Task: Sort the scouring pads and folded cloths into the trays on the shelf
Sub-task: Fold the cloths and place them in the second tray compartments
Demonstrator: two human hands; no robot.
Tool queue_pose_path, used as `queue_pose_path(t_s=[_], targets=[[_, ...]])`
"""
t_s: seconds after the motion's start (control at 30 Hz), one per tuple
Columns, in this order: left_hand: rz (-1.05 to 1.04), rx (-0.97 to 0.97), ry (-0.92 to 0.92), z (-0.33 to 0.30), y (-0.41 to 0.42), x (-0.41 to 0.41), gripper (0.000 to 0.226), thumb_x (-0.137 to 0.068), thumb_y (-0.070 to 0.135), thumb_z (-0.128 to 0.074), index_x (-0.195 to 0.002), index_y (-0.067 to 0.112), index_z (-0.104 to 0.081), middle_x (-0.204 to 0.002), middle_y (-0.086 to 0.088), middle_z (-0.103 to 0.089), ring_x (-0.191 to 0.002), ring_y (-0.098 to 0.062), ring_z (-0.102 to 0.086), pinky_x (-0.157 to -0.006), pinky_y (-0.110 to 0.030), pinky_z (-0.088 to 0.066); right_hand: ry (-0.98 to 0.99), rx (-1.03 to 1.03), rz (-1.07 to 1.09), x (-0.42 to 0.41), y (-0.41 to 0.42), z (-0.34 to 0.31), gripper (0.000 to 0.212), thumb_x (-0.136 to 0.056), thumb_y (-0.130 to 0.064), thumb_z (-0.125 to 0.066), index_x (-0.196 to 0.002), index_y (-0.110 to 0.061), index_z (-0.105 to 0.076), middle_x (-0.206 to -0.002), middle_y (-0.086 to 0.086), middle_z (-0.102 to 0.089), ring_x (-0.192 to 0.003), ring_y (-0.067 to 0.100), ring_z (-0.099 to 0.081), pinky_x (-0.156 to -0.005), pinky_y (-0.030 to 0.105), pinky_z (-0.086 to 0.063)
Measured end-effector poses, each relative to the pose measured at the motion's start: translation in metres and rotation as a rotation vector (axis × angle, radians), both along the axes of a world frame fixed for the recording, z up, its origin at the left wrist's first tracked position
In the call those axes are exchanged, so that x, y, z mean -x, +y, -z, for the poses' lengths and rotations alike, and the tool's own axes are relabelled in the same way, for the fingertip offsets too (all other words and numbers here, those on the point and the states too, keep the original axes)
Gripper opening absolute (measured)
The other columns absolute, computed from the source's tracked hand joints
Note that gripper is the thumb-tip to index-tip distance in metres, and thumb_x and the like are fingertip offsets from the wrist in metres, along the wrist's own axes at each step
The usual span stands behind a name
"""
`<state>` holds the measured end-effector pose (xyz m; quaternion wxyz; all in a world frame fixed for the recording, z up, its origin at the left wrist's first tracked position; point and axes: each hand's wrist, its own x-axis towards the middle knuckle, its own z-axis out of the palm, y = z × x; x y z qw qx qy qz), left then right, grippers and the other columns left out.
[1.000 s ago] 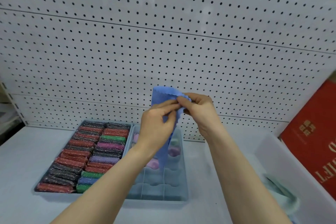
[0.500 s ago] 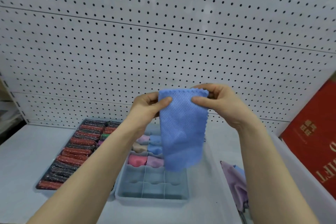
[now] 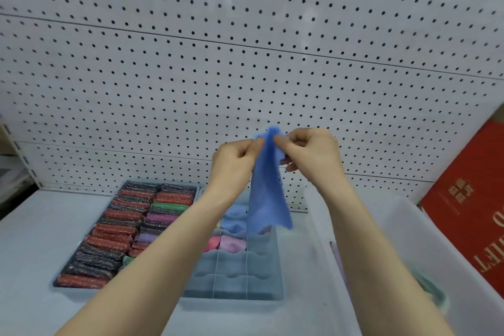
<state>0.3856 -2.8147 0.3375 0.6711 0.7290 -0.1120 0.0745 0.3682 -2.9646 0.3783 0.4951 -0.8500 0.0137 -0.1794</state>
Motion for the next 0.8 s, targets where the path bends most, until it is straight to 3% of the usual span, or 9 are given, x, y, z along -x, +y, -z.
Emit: queue_pose_path(t_s=[0.07,0.13,0.2,0.3,0.37,0.47,0.57,0.73,0.8], targets=[[0.046,-0.044,-0.014,-0.004,-0.004,0.007,0.039,-0.085,0.05,-0.058,-0.066,0.017,-0.065,-0.062,-0.013,-0.055,-0.065,-0.015,-0.05,-0.076,-0.056,-0.055,0.006,-0.166,-0.097,0.004,0.008,-0.002,0.021,-0.089,-0.019,-0.067,-0.074,-0.006,-0.074,-0.069,0.012,-0.072,-0.06,0.019,-0.071,-0.053,0.026,-0.052],[0.07,-0.054,-0.05,-0.007,-0.005,0.012,0.019,-0.091,0.029,-0.063,-0.075,0.035,-0.073,-0.07,0.009,-0.07,-0.072,-0.007,-0.065,-0.079,-0.042,-0.056,0.013,-0.206,-0.155,0.007,0.011,-0.002,0.023,-0.092,-0.02,-0.063,-0.077,-0.008,-0.075,-0.072,0.01,-0.074,-0.066,0.02,-0.073,-0.053,0.024,-0.05],[0.044,-0.064,-0.075,-0.006,-0.001,0.012,0.033,-0.092,0.014,-0.063,-0.088,0.044,-0.073,-0.083,0.012,-0.076,-0.084,-0.008,-0.07,-0.087,-0.041,-0.056,0.019,-0.216,-0.187,0.009,0.009,-0.002,0.025,-0.095,-0.024,-0.061,-0.079,-0.011,-0.076,-0.076,0.009,-0.075,-0.07,0.018,-0.071,-0.053,0.022,-0.048],[0.012,-0.042,-0.09,-0.01,0.01,0.011,0.033,-0.088,0.02,-0.062,-0.092,0.051,-0.072,-0.088,0.0,-0.074,-0.079,-0.018,-0.063,-0.088,-0.055,-0.053,-0.053,-0.263,-0.139,0.008,-0.004,0.004,0.016,-0.093,-0.024,-0.064,-0.085,-0.017,-0.077,-0.08,0.003,-0.075,-0.071,0.01,-0.064,-0.06,0.022,-0.048],[0.024,0.03,-0.085,-0.017,0.015,0.012,0.03,-0.09,0.014,-0.062,-0.092,0.042,-0.074,-0.089,0.001,-0.075,-0.081,-0.019,-0.065,-0.088,-0.054,-0.054,-0.02,-0.266,-0.171,0.008,-0.015,0.013,0.01,-0.089,-0.021,-0.069,-0.098,-0.02,-0.074,-0.09,0.002,-0.074,-0.081,0.008,-0.065,-0.074,0.026,-0.051],[0.098,0.13,-0.087,-0.03,0.02,0.014,0.029,-0.095,0.001,-0.056,-0.097,0.026,-0.07,-0.085,0.008,-0.076,-0.081,-0.012,-0.07,-0.079,-0.035,-0.06,0.196,-0.223,-0.49,0.014,-0.02,0.033,0.035,-0.087,-0.019,-0.072,-0.121,-0.018,-0.065,-0.114,-0.001,-0.072,-0.108,0.012,-0.066,-0.093,0.027,-0.052],[0.122,0.159,-0.074,-0.039,0.022,0.012,0.024,-0.096,0.002,-0.054,-0.099,0.021,-0.069,-0.083,0.009,-0.075,-0.078,-0.009,-0.071,-0.068,-0.025,-0.058,0.233,-0.301,-0.574,0.017,-0.012,0.045,0.031,-0.088,-0.011,-0.07,-0.118,-0.009,-0.067,-0.111,0.006,-0.073,-0.105,0.02,-0.069,-0.089,0.028,-0.054],[0.255,0.106,0.15,-0.018,0.027,0.009,0.023,-0.094,0.023,-0.061,-0.113,0.012,-0.065,-0.104,-0.002,-0.074,-0.095,-0.017,-0.072,-0.082,-0.03,-0.058,0.192,-0.465,-0.436,0.015,-0.004,0.048,0.021,-0.092,-0.007,-0.064,-0.112,-0.004,-0.069,-0.1,0.012,-0.076,-0.089,0.023,-0.073,-0.075,0.03,-0.057],[0.275,-0.003,0.254,0.006,0.028,0.011,0.028,-0.089,0.015,-0.069,-0.116,0.01,-0.065,-0.11,-0.008,-0.072,-0.097,-0.02,-0.071,-0.081,-0.029,-0.058,0.219,-0.481,-0.402,0.015,-0.006,0.053,0.023,-0.092,-0.008,-0.064,-0.115,-0.006,-0.068,-0.098,0.013,-0.076,-0.089,0.026,-0.074,-0.075,0.031,-0.058]])
